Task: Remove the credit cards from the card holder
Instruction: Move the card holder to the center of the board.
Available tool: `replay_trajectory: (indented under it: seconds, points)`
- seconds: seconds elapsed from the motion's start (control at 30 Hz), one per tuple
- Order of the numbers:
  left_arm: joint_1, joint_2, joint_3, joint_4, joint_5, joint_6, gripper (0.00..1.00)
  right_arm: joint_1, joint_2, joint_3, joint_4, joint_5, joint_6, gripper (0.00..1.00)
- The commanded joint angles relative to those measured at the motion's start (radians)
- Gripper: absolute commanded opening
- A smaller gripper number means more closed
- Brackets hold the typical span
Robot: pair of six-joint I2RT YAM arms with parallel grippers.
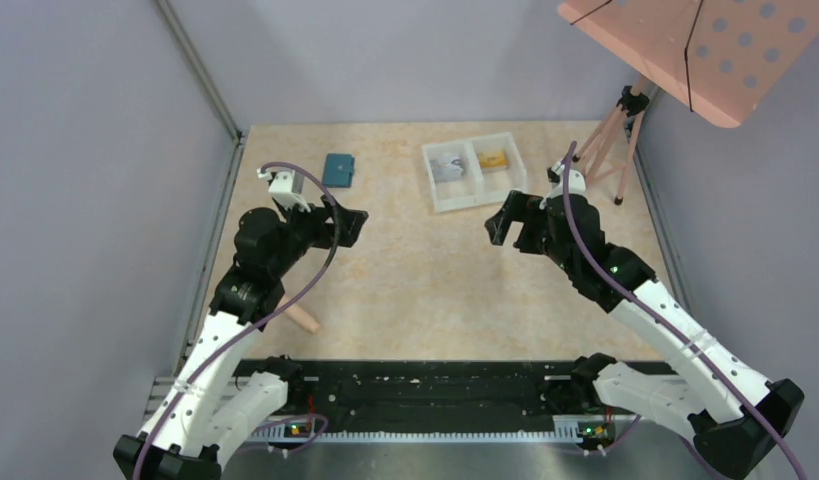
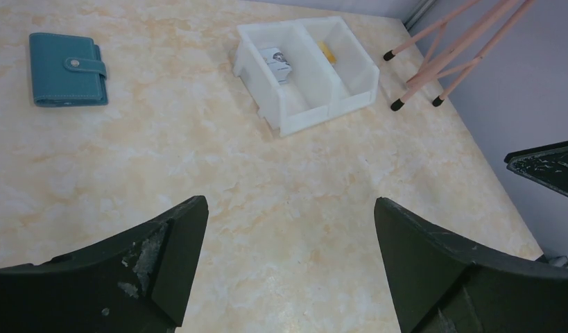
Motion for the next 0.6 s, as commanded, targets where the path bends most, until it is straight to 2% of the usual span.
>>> replay_trajectory:
  seconds: [0.0, 0.23, 0.37, 0.47, 0.57]
  points:
    - [0.003, 0.0, 0.002, 0.04, -0.004, -0.002, 0.95, 0.007, -0.018, 0.04, 0.01, 0.008, 0.004, 0.99]
    - [0.003, 0.023, 0.018, 0.024, -0.049, -0.004, 0.94, 0.006, -0.033, 0.033, 0.017, 0.009, -0.016, 0.99]
    - [0.003, 0.092, 0.081, -0.088, -0.23, -0.064, 0.91, 0.007, -0.059, -0.006, 0.048, 0.013, -0.033, 0.99]
    - [0.016, 0.14, 0.096, -0.1, -0.325, -0.129, 0.91, 0.006, -0.086, -0.033, 0.078, -0.016, -0.048, 0.99]
    - [0.068, 0.189, 0.103, -0.062, -0.307, -0.191, 0.87, 0.006, -0.112, -0.052, 0.115, -0.068, -0.077, 0.99]
